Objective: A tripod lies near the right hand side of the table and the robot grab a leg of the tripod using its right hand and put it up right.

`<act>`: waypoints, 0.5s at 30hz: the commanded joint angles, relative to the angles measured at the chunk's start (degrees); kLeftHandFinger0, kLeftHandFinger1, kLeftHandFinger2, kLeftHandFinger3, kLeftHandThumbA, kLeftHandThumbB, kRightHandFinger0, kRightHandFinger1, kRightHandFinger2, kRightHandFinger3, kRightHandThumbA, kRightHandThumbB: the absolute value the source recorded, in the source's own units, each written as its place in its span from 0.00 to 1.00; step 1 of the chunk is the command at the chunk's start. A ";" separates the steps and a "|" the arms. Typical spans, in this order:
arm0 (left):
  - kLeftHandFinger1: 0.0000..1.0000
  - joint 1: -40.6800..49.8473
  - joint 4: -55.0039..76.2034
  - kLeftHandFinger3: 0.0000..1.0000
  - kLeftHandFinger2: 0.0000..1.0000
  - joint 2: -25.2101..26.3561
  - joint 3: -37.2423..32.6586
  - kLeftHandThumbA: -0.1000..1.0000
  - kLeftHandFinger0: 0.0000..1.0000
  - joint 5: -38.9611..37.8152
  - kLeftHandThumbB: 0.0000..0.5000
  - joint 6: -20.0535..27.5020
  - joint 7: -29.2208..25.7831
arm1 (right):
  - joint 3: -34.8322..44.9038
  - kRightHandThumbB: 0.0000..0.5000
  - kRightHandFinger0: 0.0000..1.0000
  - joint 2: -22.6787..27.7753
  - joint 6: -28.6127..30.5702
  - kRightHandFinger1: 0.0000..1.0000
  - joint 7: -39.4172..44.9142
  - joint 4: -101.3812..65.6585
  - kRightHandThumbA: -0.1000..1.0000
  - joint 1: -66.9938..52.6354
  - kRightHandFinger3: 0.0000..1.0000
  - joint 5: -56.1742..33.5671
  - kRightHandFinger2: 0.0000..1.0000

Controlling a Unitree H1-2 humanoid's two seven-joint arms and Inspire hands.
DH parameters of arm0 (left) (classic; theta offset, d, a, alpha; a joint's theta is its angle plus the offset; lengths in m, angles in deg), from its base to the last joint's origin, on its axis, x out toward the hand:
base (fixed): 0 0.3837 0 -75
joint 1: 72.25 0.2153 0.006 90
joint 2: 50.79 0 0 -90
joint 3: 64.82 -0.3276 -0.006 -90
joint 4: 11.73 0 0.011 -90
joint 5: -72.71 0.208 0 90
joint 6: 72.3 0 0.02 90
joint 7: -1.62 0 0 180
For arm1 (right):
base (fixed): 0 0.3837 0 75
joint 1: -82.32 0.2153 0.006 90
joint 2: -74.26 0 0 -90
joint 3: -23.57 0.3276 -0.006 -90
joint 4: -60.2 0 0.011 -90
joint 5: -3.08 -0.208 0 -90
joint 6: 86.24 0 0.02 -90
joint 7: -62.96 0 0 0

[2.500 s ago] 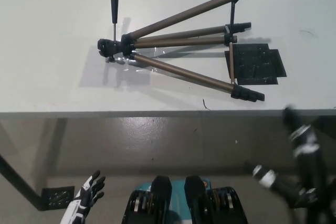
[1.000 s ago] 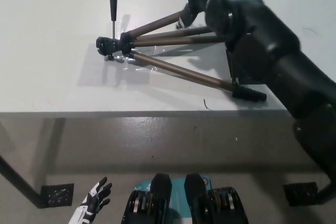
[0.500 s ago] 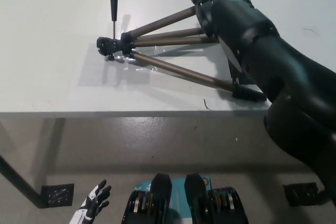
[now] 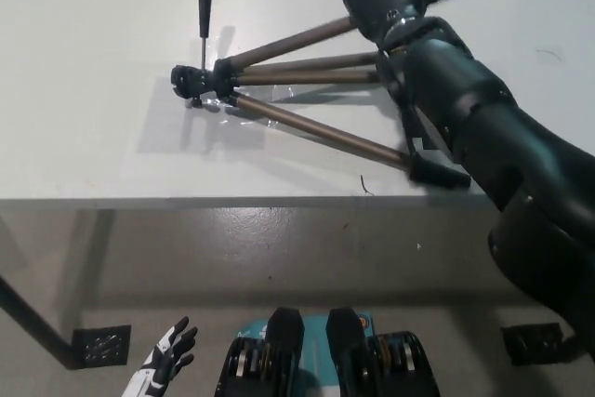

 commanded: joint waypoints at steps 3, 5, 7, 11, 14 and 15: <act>1.00 -0.39 1.60 1.00 1.00 1.74 -0.70 1.00 1.00 1.00 0.73 2.79 1.30 | 15.61 0.52 0.00 3.52 8.47 0.00 -23.12 -2.44 0.00 4.33 0.31 -10.10 0.41; 1.00 -0.39 1.78 1.00 1.00 1.96 -0.77 1.00 1.00 0.64 0.71 2.39 1.67 | 20.29 0.36 0.00 3.48 9.38 0.02 -23.06 -2.46 0.00 4.23 0.35 -12.72 0.41; 1.00 -0.42 1.52 1.00 1.00 2.10 -0.79 1.00 1.00 0.53 0.71 2.83 1.76 | 25.42 0.33 0.00 3.35 11.11 0.00 -21.83 -2.62 0.00 4.26 0.36 -15.80 0.35; 1.00 -0.47 1.05 1.00 1.00 2.02 -0.91 1.00 1.00 0.18 0.74 3.13 1.80 | 36.70 0.13 0.00 3.04 12.92 0.15 -23.82 -3.32 0.00 4.88 0.32 -21.00 0.68; 1.00 -0.57 0.82 1.00 1.00 2.04 -1.04 1.00 1.00 0.79 0.75 3.40 1.56 | 43.78 0.13 0.00 2.89 13.27 0.27 -23.54 -3.28 0.00 6.35 0.75 -24.34 0.66; 1.00 -0.56 0.98 1.00 1.00 1.98 -1.07 1.00 1.00 0.61 0.77 2.95 1.59 | 46.21 0.14 0.00 2.89 13.22 0.26 -23.46 -3.31 0.00 7.11 0.74 -25.27 0.65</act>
